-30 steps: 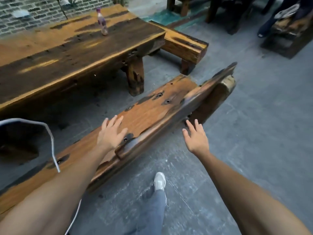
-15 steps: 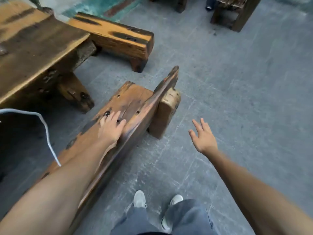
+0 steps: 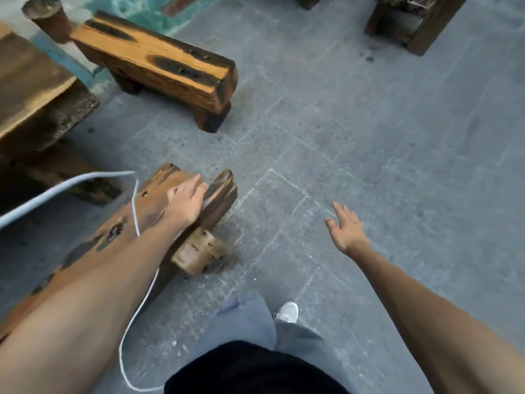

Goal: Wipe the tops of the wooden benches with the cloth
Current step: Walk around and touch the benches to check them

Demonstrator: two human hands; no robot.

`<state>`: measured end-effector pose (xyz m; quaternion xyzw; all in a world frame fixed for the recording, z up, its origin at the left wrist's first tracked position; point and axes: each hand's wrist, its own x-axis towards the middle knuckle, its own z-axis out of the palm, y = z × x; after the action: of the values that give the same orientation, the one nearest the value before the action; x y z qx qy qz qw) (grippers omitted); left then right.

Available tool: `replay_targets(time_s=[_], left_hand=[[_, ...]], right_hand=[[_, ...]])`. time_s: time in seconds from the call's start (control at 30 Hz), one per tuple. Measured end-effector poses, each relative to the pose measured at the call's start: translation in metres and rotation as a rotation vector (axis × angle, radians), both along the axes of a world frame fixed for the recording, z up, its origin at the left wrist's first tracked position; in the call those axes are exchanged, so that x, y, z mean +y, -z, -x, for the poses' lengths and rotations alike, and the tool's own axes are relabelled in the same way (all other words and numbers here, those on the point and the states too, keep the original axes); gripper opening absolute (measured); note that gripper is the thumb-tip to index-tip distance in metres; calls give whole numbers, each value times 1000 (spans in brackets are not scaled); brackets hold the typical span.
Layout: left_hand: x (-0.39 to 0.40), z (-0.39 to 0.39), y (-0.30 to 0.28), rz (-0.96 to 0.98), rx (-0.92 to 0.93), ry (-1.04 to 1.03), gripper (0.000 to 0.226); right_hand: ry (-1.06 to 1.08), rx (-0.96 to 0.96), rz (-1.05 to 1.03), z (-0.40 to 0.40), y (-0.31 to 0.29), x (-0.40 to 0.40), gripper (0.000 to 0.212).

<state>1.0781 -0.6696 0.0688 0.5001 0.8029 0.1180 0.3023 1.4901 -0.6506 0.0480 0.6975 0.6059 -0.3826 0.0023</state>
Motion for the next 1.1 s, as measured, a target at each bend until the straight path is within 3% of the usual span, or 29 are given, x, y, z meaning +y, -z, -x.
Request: replay_targets(time_s=[0.2, 0.43, 0.73, 0.87, 1.1], left_hand=[[103, -10, 8, 26, 107, -68, 53], [263, -8, 41, 272, 49, -278, 60], [464, -12, 7, 229, -31, -427, 63], [559, 11, 23, 219, -18, -550, 61], [651, 14, 38, 272, 20, -762, 62]], right_hand=[[-121, -22, 36, -4, 8, 177, 63], [-274, -29, 102, 16, 17, 366, 61], [-393, -81, 61, 48, -12, 643, 57], [-469, -60, 52, 83, 5, 777, 56], [-705, -59, 125, 167, 14, 953, 57]])
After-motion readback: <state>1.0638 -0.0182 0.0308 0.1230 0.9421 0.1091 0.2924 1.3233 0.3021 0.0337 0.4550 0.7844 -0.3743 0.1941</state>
